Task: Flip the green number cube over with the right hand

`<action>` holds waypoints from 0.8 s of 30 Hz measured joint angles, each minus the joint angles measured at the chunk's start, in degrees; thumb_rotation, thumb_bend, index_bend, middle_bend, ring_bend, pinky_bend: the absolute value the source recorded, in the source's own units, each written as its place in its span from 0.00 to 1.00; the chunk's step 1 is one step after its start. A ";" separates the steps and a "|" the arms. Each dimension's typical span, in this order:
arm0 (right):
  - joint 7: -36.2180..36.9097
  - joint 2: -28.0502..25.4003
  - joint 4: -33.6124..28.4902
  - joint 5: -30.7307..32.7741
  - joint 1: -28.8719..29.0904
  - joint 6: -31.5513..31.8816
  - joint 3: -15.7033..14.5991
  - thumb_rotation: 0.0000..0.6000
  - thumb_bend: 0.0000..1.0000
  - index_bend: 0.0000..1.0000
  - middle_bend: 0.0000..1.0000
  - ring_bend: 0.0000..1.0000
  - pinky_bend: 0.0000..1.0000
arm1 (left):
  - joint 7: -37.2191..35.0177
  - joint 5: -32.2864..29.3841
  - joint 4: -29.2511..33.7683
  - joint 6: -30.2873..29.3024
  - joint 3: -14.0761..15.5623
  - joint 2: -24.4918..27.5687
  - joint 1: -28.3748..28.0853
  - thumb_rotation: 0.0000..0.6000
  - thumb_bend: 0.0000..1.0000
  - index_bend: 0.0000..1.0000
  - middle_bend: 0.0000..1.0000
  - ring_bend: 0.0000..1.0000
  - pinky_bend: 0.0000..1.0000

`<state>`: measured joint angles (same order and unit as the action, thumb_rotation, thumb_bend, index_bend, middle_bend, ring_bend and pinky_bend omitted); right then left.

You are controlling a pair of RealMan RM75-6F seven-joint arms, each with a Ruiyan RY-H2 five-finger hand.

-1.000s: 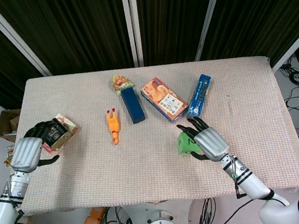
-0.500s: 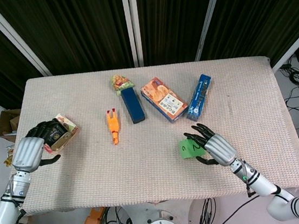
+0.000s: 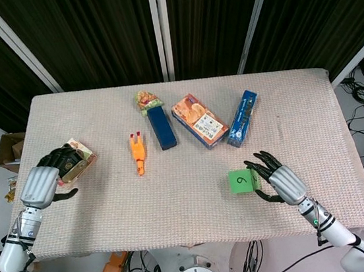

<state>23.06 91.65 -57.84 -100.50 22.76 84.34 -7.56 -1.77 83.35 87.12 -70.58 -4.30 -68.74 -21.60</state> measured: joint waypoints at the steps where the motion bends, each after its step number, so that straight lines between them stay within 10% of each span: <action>1: 0.14 -0.14 0.05 0.04 -0.26 0.21 -0.03 1.00 0.45 0.00 0.36 0.00 0.00 | 0.07 0.00 0.10 -0.01 0.01 0.02 0.00 1.00 0.14 0.15 0.12 0.10 0.21; 9: 1.12 -0.98 0.56 0.20 -2.24 2.07 -0.10 1.00 0.37 0.00 0.12 0.00 0.00 | 0.31 -0.02 0.80 -0.23 0.02 0.35 0.08 1.00 0.14 0.15 0.12 0.10 0.21; 24: 1.94 -7.72 -7.73 -0.94 -4.52 8.16 0.73 1.00 0.35 0.00 0.05 0.00 0.00 | -0.61 0.49 2.03 -1.07 0.07 1.79 0.50 1.00 0.14 0.15 0.12 0.10 0.21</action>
<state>25.00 83.94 -65.57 -101.44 18.24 92.49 -6.82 -2.38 83.84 89.15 -71.65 -4.22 -66.95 -21.10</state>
